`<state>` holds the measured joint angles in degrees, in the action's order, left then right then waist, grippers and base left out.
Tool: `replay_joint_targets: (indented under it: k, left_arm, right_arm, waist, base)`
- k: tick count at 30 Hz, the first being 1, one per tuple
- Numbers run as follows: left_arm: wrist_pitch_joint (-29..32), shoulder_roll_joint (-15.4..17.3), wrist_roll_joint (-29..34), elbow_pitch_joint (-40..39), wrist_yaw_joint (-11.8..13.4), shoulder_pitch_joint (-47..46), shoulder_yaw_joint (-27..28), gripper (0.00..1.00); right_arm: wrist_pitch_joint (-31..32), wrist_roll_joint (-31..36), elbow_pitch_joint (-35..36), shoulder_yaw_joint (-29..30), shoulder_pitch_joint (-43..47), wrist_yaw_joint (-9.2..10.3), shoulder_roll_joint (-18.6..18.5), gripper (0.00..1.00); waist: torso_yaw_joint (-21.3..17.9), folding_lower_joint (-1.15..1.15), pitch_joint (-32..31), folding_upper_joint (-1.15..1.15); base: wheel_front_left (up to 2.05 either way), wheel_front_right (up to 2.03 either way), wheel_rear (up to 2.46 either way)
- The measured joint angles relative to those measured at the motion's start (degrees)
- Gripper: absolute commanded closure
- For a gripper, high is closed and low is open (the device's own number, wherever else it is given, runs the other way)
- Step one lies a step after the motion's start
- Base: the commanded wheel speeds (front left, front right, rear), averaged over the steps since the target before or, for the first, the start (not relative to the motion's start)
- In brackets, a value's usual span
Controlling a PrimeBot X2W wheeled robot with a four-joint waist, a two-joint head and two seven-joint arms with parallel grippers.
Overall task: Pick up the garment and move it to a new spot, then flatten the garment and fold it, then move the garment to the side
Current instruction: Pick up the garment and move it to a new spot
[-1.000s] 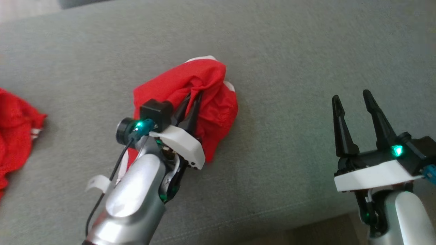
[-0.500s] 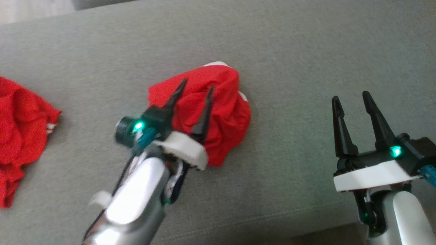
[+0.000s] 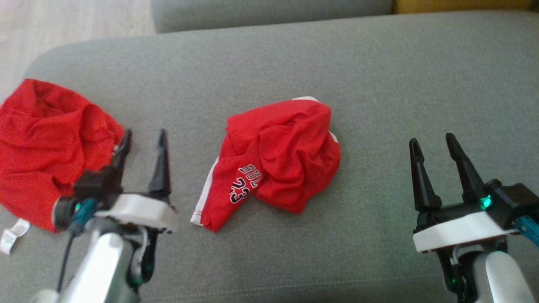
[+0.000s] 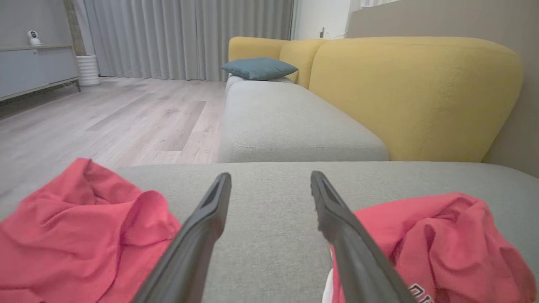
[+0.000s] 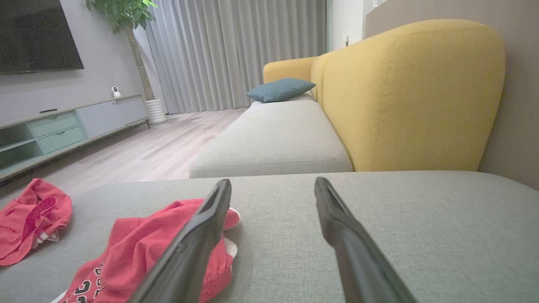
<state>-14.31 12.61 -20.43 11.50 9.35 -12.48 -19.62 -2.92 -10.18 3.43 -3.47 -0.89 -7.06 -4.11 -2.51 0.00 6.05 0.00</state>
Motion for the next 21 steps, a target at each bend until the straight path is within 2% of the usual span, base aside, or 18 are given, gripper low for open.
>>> replay_joint_targets:
  k: [8,21]
  left_arm:
    - [0.0,1.7,0.7,-2.3,-2.4,5.1,2.8,0.00]
    - [0.0,1.8,2.7,-2.6,-2.9,8.6,1.7,0.00]
  right_arm:
    - [1.2,0.0,0.4,0.4,1.8,0.00,0.1,0.00]
    - [3.5,-0.4,1.7,2.4,7.0,0.00,1.1,0.00]
  waist:
    - [1.1,0.00,-2.9,0.00]
    - [1.1,0.00,-5.6,0.00]
  base:
    - [0.00,0.00,0.00]
    - [0.00,0.00,0.00]
